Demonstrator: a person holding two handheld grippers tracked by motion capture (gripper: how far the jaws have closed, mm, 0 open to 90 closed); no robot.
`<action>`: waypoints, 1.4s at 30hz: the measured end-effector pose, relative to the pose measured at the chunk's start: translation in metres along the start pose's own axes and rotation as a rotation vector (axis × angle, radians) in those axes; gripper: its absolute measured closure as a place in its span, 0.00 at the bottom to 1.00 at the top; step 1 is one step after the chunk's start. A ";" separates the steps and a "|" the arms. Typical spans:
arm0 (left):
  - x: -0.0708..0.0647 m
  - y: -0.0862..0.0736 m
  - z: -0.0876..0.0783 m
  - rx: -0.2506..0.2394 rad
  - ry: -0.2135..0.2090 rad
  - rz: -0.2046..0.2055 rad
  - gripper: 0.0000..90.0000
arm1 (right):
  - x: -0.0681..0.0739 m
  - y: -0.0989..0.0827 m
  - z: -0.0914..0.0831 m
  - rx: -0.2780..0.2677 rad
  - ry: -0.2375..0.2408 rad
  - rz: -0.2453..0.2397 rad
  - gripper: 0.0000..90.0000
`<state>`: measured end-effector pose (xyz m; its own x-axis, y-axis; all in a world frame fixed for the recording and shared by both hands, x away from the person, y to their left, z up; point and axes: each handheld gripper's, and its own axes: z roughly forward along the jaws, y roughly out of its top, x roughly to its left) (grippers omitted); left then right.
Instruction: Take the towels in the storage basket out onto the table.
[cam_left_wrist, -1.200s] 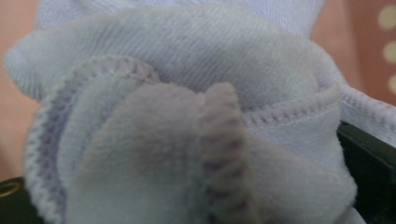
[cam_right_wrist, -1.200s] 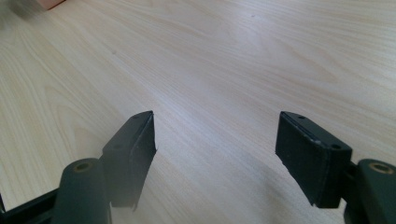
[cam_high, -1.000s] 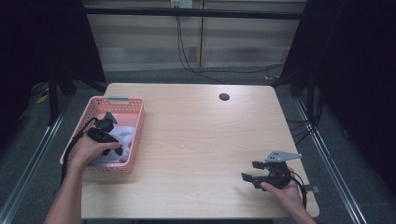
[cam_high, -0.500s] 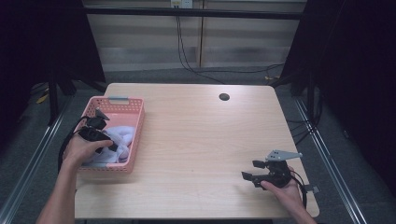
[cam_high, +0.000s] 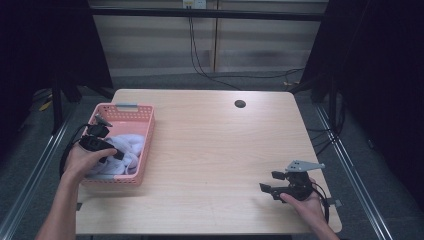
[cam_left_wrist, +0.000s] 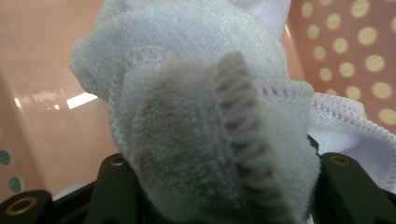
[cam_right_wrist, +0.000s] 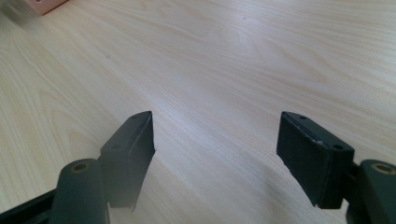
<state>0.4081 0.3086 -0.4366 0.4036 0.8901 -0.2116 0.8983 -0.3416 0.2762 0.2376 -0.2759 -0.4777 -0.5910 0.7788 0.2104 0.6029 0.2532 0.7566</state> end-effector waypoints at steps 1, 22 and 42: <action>0.000 0.000 -0.001 -0.001 -0.004 -0.001 0.51 | 0.000 0.000 0.000 -0.001 0.000 -0.001 0.30; 0.008 -0.003 -0.036 -0.127 -0.074 -0.042 0.50 | -0.001 0.001 -0.002 -0.015 0.010 0.013 0.30; 0.008 -0.003 -0.066 -0.198 -0.071 -0.020 0.50 | -0.002 0.001 -0.003 -0.025 0.013 0.011 0.30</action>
<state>0.3975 0.3370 -0.3772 0.4035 0.8704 -0.2822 0.8573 -0.2518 0.4491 0.2383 -0.2790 -0.4755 -0.5914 0.7739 0.2266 0.5959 0.2301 0.7694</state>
